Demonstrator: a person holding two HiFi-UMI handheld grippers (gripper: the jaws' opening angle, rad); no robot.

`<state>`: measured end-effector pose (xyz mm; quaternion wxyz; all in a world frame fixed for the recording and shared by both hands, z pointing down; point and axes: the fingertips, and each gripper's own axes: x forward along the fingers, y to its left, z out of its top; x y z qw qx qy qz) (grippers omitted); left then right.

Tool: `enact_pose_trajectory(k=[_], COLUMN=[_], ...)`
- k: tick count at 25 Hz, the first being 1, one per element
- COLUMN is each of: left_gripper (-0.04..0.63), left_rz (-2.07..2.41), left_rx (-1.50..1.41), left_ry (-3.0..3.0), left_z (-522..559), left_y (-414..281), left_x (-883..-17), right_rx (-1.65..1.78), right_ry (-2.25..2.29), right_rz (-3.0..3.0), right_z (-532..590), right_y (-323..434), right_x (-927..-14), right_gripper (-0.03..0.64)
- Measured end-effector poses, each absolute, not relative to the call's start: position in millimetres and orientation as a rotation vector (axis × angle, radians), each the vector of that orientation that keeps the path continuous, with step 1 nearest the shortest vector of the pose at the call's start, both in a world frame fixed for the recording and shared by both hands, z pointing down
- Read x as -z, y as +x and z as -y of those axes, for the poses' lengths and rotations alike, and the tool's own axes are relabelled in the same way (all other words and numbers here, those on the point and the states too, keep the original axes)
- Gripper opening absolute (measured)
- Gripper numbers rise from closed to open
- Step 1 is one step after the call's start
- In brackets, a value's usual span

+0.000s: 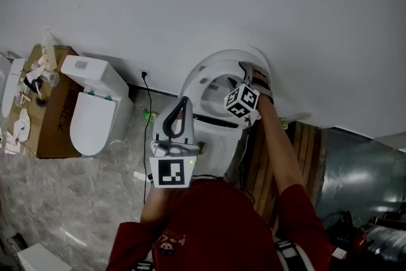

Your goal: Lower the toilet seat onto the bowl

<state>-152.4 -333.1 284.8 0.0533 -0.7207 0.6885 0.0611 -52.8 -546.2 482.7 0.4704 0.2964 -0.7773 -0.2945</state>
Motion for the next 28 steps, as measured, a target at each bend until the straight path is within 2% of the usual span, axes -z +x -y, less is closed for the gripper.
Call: enact_pose_trajectory(k=[19,28], left_gripper=[0.012,0.012], left_rz=[-2.09,-2.118], left_rx=[-0.16,-0.15], left_ry=[-2.195,-2.192], left_z=[330.5,334.1], left_y=[-168.5,-177.0], left_x=[-289.8,-292.0], right_rx=[0.937,0.914], right_ry=[0.706,0.695], right_rz=[1.545,1.567], right_z=[585.2,585.0], right_y=[-50.5,-51.4], right_x=[-516.0,-514.0], right_gripper=[0.255,0.255])
